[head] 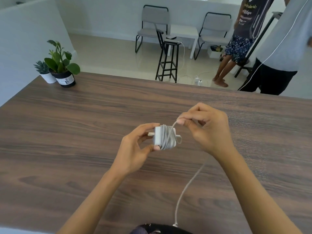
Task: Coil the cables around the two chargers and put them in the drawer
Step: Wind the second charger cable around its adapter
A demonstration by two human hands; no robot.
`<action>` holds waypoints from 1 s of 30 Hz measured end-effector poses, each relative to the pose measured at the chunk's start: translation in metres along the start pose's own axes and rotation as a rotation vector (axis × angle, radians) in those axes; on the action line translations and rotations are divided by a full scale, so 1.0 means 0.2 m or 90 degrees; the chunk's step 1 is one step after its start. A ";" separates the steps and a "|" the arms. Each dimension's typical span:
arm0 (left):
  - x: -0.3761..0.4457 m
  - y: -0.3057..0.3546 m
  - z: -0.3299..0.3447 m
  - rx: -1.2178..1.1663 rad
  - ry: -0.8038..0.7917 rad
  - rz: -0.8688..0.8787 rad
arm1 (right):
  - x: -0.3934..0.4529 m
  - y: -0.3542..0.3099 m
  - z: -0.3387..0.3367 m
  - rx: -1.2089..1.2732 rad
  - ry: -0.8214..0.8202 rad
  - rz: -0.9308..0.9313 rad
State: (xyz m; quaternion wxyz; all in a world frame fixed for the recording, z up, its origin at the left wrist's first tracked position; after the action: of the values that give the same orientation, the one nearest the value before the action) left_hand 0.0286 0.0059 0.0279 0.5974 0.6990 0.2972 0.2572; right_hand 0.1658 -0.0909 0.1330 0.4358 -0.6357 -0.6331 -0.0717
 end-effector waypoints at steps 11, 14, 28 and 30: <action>-0.12 0.12 0.02 -0.209 -0.117 -0.017 | -0.07 0.19 0.10 0.216 0.126 0.075; -0.12 0.15 0.00 -0.235 -0.105 -0.011 | -0.15 0.24 0.16 0.281 0.155 0.120; 0.07 0.00 -0.18 -0.228 0.141 -0.036 | -0.38 0.01 0.31 -0.078 0.007 -0.060; 0.10 -0.06 -0.22 -0.186 0.171 -0.042 | -0.39 -0.03 0.32 -0.107 -0.031 -0.082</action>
State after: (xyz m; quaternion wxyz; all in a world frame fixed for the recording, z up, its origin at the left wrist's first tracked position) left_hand 0.0104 0.0522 0.0238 0.6555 0.5544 0.3566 0.3686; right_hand 0.1160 -0.1081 0.0473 0.3601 -0.6296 -0.6746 -0.1369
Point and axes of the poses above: each hand's wrist, its own x-axis towards the middle knuckle, its own z-axis out of the palm, y = z × x, the point moved 10 cm from there along x, towards the middle knuckle, and after that the axes turned 12 degrees about -z, right-handed, at the moved point
